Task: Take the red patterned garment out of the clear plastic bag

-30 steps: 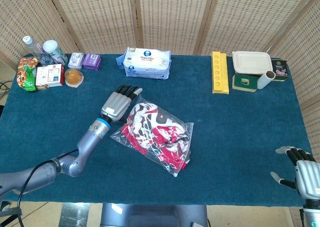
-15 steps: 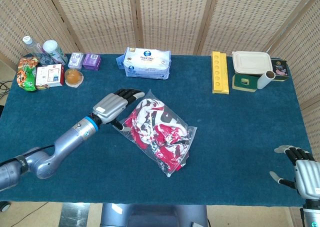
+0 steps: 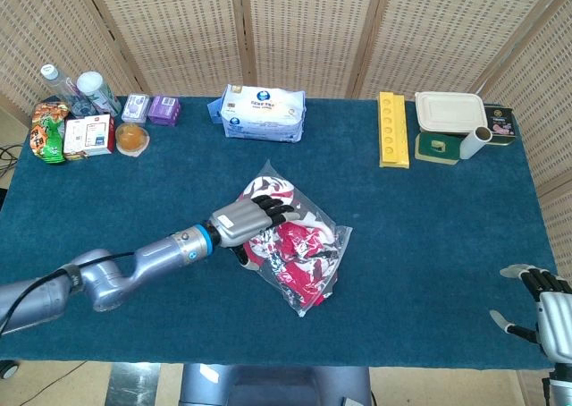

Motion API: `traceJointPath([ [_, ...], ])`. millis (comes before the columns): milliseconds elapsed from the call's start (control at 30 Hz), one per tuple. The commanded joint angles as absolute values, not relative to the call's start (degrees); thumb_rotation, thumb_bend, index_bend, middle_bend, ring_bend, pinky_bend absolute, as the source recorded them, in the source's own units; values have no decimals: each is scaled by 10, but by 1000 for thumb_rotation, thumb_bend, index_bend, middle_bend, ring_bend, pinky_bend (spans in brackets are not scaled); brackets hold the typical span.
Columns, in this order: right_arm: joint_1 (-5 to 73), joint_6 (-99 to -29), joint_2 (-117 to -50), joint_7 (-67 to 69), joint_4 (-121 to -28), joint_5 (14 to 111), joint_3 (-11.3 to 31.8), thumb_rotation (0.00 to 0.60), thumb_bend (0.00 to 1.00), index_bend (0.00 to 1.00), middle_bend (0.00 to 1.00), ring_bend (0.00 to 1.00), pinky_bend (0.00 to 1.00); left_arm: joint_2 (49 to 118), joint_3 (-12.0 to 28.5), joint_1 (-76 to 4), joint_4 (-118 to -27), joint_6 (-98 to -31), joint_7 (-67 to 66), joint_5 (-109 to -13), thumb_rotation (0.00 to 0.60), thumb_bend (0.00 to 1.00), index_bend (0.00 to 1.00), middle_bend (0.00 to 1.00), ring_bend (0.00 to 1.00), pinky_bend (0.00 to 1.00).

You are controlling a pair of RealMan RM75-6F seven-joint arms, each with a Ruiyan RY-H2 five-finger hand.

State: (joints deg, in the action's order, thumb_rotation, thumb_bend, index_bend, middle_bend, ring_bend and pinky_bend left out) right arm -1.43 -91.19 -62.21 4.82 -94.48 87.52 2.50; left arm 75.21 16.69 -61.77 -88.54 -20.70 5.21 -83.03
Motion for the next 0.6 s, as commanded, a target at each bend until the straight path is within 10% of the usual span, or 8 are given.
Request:
traceJointPath([
  [33,-19,-916,-622,54,-941,871,26,582,186,334,322,301,282,827,161,-678,-805,-182,19,-805,521,4,0,40,0,63],
  [600,-36,-935,-623,67,-933,861,31,581,186,329,322,300,283,944,122,-787,-648,-130,-12,-714,526,4,18,39,0,63],
])
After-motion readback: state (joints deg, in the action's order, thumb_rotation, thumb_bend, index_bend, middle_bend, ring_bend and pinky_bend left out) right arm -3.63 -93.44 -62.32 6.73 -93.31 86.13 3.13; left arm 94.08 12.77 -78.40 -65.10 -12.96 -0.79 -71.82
